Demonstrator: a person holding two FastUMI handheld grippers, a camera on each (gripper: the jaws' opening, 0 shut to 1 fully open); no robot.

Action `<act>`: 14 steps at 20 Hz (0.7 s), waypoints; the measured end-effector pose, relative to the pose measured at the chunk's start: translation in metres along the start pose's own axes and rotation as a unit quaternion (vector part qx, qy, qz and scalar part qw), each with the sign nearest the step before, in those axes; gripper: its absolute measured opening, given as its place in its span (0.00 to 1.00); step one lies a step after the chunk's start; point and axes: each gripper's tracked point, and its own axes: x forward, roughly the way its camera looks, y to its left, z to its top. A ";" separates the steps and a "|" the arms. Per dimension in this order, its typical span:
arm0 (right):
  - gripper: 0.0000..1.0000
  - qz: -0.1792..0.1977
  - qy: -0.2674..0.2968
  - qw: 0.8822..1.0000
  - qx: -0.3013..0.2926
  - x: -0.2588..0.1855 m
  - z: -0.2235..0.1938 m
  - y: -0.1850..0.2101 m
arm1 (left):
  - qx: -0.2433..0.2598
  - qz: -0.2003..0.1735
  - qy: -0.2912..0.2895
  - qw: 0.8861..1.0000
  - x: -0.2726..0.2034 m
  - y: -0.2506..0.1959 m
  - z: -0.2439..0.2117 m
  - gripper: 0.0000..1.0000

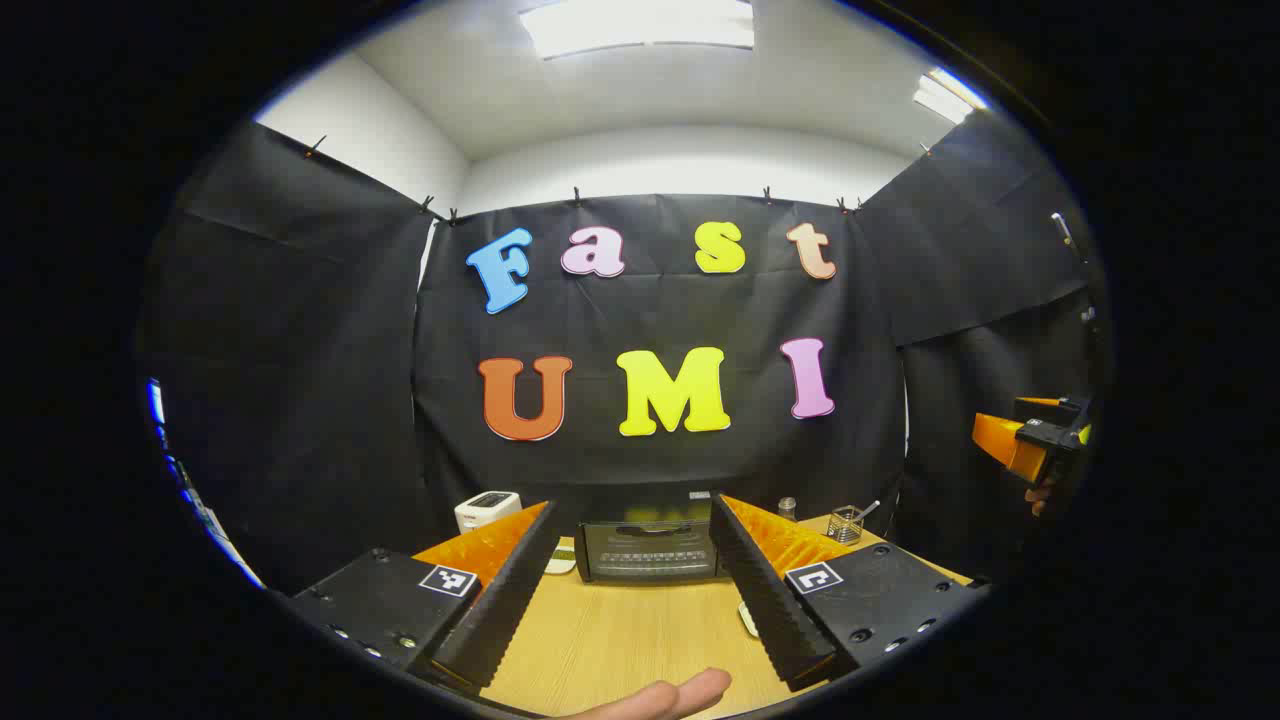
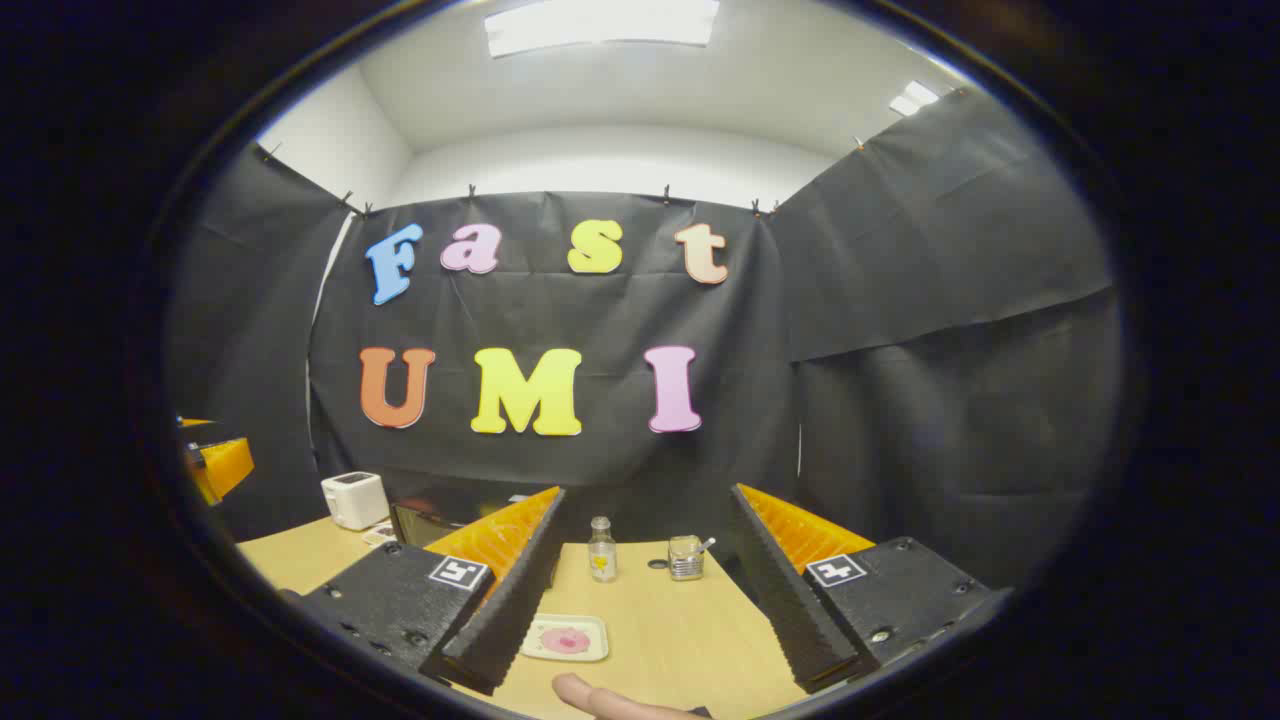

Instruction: Open the electric oven with the left hand, put the food in, and close the electric oven.

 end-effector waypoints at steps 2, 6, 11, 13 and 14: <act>0.96 0.003 0.001 1.000 0.002 0.002 -0.004 0.002 | 0.003 0.005 0.003 1.000 0.004 0.002 -0.003 0.96; 0.96 0.014 0.006 1.000 0.000 0.004 -0.005 0.003 | -0.008 0.001 0.021 1.000 0.010 -0.002 -0.014 0.96; 0.96 0.015 0.004 1.000 0.004 0.005 -0.006 -0.003 | -0.017 -0.009 0.028 0.999 0.014 -0.009 -0.018 0.96; 0.96 0.014 0.006 1.000 0.005 0.005 -0.009 -0.005 | -0.019 -0.011 0.030 0.999 0.019 -0.007 -0.020 0.96; 0.96 0.013 0.006 1.000 0.005 0.006 -0.009 -0.007 | -0.019 -0.011 0.030 0.999 0.020 -0.008 -0.020 0.96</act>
